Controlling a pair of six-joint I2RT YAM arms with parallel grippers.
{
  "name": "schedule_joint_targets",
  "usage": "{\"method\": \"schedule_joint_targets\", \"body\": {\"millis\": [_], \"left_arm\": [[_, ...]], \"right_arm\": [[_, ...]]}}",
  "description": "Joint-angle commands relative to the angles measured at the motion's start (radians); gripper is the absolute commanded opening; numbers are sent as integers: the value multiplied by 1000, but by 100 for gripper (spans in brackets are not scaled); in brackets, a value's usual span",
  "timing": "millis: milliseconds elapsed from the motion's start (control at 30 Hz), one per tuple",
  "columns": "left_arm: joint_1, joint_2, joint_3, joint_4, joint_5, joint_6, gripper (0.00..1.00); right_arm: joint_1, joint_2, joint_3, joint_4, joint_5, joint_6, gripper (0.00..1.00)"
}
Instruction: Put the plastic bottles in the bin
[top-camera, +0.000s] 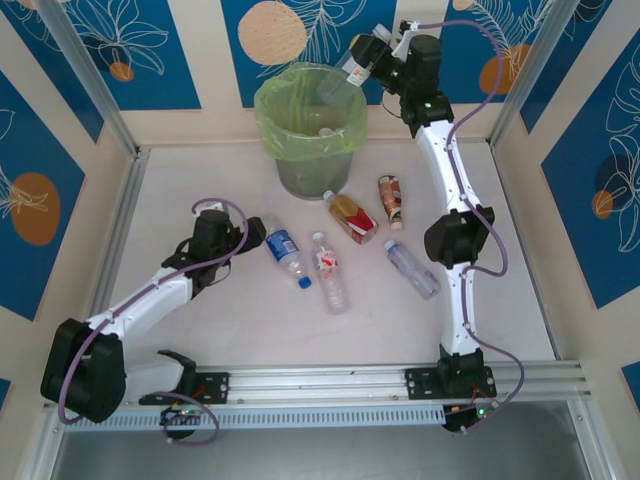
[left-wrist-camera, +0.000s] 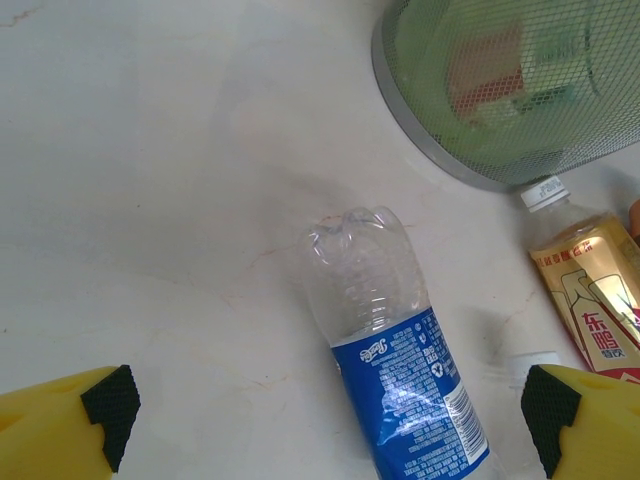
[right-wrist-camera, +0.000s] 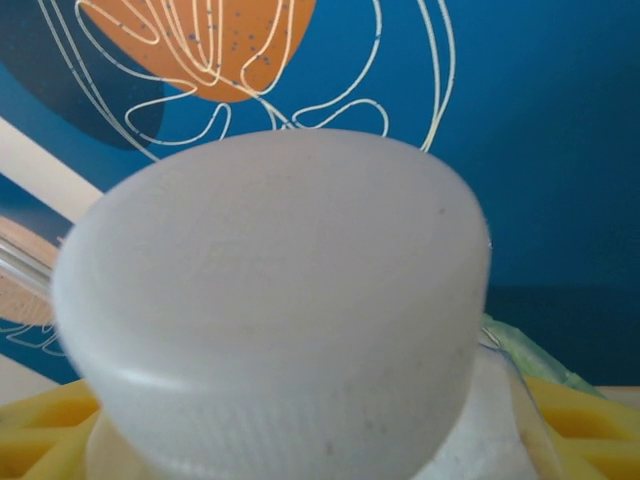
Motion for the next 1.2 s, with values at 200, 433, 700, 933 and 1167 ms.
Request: {"method": "schedule_joint_targets", "body": {"millis": [200,433,700,933,1167], "left_arm": [[12,-8,-9,-3,-5,-14,100],[12,5,-6,-4,-1,-11,100],[11,40,19,-1,28,-5,100],[12,60,31,0,36,-4,100],[12,72,37,0,48,-4,100]], "right_arm": [[19,67,-9,80,46,-48,55],[79,64,-13,-17,90,-304,64],[169,66,-52,-87,176,-617,71],[178,86,-56,-123,144,-666,73],[178,97,-47,-131,138,-663,82]]}}
